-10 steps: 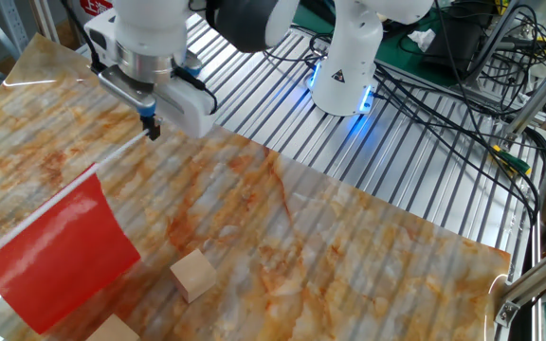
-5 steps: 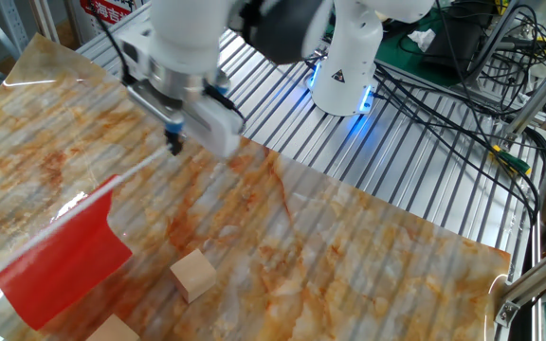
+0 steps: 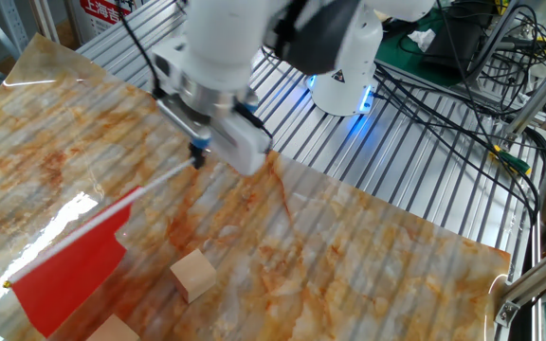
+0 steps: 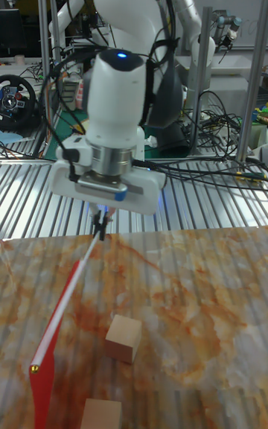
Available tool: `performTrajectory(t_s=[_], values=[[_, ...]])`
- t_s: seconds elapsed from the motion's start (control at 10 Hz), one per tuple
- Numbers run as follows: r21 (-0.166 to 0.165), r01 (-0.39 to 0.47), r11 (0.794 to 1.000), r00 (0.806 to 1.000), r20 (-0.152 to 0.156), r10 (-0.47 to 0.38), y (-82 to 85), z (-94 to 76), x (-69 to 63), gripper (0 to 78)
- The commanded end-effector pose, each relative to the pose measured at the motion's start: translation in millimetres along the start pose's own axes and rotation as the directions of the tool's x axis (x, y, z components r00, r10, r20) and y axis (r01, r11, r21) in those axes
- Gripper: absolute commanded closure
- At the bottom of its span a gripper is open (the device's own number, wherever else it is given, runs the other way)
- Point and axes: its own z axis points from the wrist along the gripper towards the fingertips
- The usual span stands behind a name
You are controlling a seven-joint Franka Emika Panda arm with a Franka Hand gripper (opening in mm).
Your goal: Wave the flag
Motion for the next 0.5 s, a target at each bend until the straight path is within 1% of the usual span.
performTrajectory(t_s=[0.1,0.2,0.3,0.4,0.5], values=[[0.013,-0.265,0.964,0.962,0.070,0.264,158.2,-6.0,42.7,76.4],[0.013,-0.265,0.964,0.962,0.070,0.264,158.2,-6.0,42.7,76.4],[0.022,-0.253,0.967,0.966,0.055,0.252,149.6,-16.6,33.7,76.4],[0.031,-0.226,0.974,0.974,0.033,0.225,132.6,-30.1,19.5,76.4],[0.034,-0.194,0.980,0.981,0.028,0.194,107.1,-39.0,4.8,76.4]])
